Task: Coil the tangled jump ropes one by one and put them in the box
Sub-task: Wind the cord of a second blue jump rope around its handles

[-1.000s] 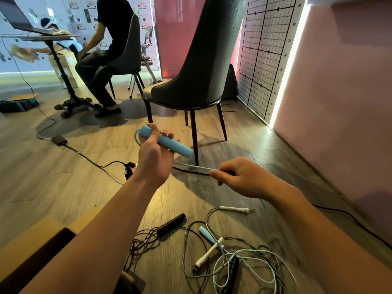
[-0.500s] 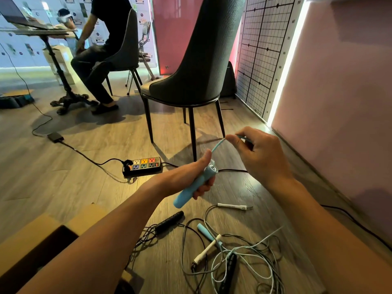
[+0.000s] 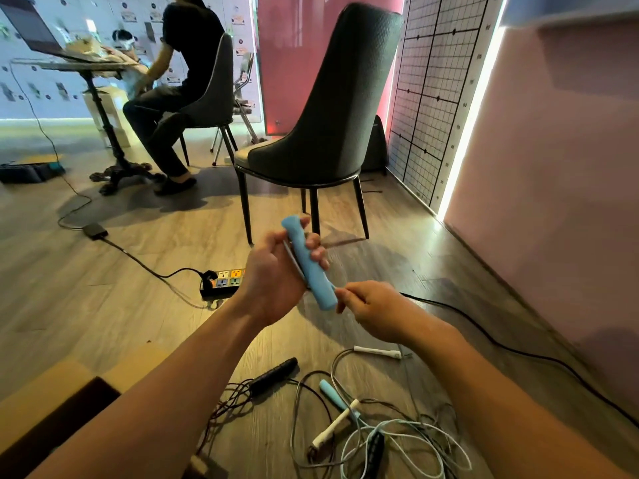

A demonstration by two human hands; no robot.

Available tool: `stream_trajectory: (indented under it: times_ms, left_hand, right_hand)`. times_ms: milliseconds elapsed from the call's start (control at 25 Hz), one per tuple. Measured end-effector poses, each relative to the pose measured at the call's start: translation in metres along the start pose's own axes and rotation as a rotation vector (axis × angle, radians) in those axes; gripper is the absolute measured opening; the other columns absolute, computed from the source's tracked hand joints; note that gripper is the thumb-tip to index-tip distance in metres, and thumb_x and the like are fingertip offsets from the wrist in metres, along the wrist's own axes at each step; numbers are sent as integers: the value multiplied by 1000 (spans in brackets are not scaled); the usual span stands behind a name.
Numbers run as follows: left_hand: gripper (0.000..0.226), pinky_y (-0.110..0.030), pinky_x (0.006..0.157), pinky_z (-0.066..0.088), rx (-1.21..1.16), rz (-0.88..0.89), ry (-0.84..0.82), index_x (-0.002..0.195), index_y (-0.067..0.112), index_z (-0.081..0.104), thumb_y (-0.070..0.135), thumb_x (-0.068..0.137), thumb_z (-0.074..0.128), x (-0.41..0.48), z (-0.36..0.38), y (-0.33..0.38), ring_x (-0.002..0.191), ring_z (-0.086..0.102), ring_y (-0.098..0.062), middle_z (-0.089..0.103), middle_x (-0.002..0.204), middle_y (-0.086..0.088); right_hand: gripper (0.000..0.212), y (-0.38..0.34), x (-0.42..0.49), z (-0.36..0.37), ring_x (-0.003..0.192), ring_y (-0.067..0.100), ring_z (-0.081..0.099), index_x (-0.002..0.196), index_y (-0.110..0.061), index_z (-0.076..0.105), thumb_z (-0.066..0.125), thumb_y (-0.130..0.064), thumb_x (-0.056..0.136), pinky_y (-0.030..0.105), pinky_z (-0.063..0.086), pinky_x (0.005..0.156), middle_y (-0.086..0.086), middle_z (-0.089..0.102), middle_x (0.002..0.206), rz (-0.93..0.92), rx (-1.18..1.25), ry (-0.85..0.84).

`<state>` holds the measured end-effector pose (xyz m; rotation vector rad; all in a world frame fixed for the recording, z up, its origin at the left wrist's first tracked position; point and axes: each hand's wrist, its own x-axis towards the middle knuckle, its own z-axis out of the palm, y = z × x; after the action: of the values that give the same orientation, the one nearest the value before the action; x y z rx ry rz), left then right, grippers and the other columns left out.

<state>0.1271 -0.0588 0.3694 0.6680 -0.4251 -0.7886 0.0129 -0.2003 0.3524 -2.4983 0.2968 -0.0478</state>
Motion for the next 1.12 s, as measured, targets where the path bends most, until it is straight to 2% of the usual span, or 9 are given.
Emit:
stream_trajectory:
  times_ms: [160, 280, 400, 560, 640, 720, 840, 1000, 1120]
  left_hand:
    - [37, -35, 87, 51, 64, 237, 309, 137, 10, 46, 27, 106, 36, 11, -21, 8, 83, 54, -15, 52, 90, -2]
    - [19, -37, 91, 49, 287, 334, 438, 117, 19, 52, 25, 107, 37, 13, -32, 16, 84, 55, -14, 52, 93, -2]
    - [15, -31, 80, 51, 786, 297, 331, 112, 20, 51, 20, 107, 36, 8, -35, 16, 81, 55, -15, 53, 93, -4]
    - [26, -29, 69, 49, 1108, -46, -68, 111, 9, 56, 20, 108, 33, -4, -20, 0, 74, 51, -18, 52, 86, -9]
    - [45, -32, 65, 47, 1057, -230, -175, 105, 6, 58, 37, 108, 25, -8, -9, -5, 68, 50, -17, 51, 79, -7]
    - [67, -30, 59, 42, 982, -320, -260, 113, -3, 58, 51, 104, 19, -7, -2, -7, 61, 46, -15, 48, 74, -5]
    - [64, -32, 54, 35, 819, -350, -392, 104, 3, 67, 43, 100, 17, -6, 6, -7, 55, 40, -16, 44, 67, -5]
    - [51, -27, 49, 37, 371, -326, -409, 92, 9, 66, 37, 92, 24, -7, 13, -5, 47, 39, -12, 41, 60, -2]
    - [44, -25, 53, 44, -18, -156, -264, 109, 9, 59, 33, 98, 24, -6, 17, -3, 53, 43, -10, 44, 67, -1]
  right_hand:
    - [38, -19, -5, 3, 61, 7, 51, 98, -22, 74, 43, -43, 103, 26, 42, 61, -7, 58, 70, -27, 9, -152]
    - [30, -27, -9, -5, 56, 4, 48, 102, -22, 72, 48, -39, 102, 23, 40, 58, -7, 58, 68, -156, -39, -104]
    - [19, -22, -12, -19, 54, 5, 51, 97, -23, 70, 56, -35, 99, 19, 41, 56, -10, 58, 65, -289, -46, 127]
    - [13, -12, -11, -29, 61, -3, 52, 99, -20, 71, 64, -30, 96, 13, 38, 59, -21, 55, 74, -429, -95, 456]
    - [17, -9, -10, -30, 63, -4, 52, 98, -19, 70, 63, -33, 96, 14, 38, 59, -16, 58, 78, -422, -107, 602]
    - [24, -6, -10, -33, 63, -1, 53, 95, -17, 70, 63, -39, 95, 14, 39, 58, -12, 61, 78, -392, -73, 707]
    - [36, -1, -11, -36, 63, 7, 55, 91, -17, 71, 59, -51, 92, 27, 46, 56, -8, 62, 73, -309, 7, 731]
    - [47, 1, -7, -27, 50, 5, 48, 82, -17, 69, 51, -60, 88, 25, 39, 49, -9, 53, 57, -141, 130, 621]
    - [39, -1, -2, -15, 51, 2, 45, 85, -18, 67, 46, -49, 99, 23, 39, 55, -8, 54, 61, -69, 106, 307]
